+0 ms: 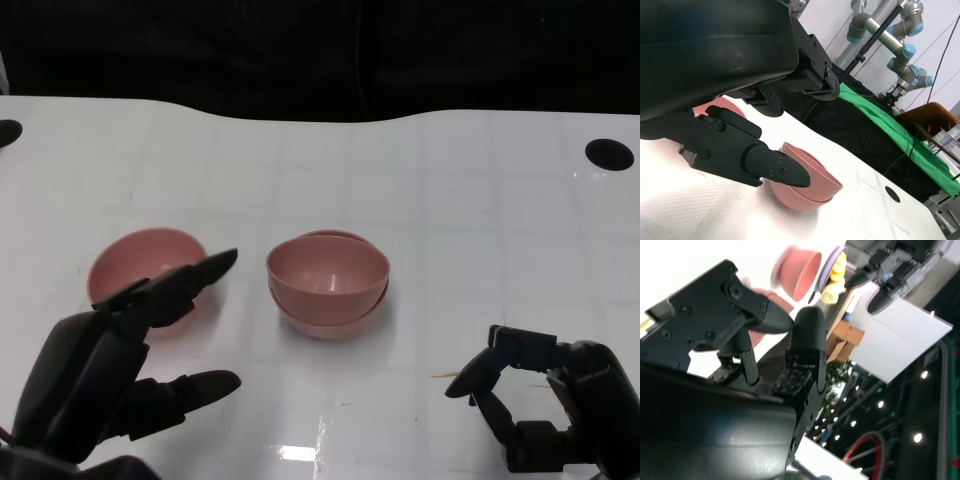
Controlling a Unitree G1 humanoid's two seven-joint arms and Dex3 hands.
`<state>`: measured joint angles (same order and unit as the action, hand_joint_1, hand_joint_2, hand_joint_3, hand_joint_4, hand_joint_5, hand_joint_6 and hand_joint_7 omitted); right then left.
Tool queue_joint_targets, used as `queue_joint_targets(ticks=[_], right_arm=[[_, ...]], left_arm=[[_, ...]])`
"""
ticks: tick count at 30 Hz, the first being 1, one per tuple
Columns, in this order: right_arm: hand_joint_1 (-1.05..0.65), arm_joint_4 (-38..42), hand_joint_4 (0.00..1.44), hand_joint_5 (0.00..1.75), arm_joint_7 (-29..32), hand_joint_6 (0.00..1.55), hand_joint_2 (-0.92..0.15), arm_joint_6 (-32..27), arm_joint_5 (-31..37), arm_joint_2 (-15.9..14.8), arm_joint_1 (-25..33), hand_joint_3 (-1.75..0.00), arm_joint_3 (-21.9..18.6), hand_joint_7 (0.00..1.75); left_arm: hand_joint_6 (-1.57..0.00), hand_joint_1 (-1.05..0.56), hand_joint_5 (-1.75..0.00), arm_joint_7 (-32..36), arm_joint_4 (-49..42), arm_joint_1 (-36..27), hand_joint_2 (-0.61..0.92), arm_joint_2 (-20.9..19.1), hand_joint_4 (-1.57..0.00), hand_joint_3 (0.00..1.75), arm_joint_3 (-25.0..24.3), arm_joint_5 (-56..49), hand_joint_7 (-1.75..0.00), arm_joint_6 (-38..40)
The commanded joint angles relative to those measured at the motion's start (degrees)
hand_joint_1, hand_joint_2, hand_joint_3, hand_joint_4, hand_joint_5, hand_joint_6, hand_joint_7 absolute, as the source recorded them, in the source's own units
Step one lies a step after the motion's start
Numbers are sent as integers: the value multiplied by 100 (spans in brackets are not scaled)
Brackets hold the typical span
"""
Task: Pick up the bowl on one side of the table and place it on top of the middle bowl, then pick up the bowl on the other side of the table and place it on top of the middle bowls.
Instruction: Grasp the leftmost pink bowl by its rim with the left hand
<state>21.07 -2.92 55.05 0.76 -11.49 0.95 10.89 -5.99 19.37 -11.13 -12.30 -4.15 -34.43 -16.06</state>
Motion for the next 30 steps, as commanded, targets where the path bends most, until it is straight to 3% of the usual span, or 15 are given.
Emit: queue_joint_targets(ticks=[1,7,16,30], right_arm=[[-19,-393,89,173,-414,83,-37,-540,-664,33,271,-135,1,152],[-20,-681,87,175,-853,79,-36,-933,-964,148,414,-134,-153,159],[-19,-771,87,175,-1101,78,-37,-1017,-928,327,497,-133,-363,160],[-20,-820,87,175,-1262,78,-37,-1074,-839,473,565,-132,-526,159]], left_arm=[[-39,-55,-30,202,403,286,90,-267,-34,1,81,-1328,0,554],[-36,-58,-28,112,405,599,89,-335,-36,0,440,-2445,0,1314],[-35,-60,-24,56,-497,1216,88,-367,-40,0,1007,-3353,0,2322],[-39,-61,-11,-402,-2089,2157,88,-440,-52,0,1804,-3556,0,3452]])
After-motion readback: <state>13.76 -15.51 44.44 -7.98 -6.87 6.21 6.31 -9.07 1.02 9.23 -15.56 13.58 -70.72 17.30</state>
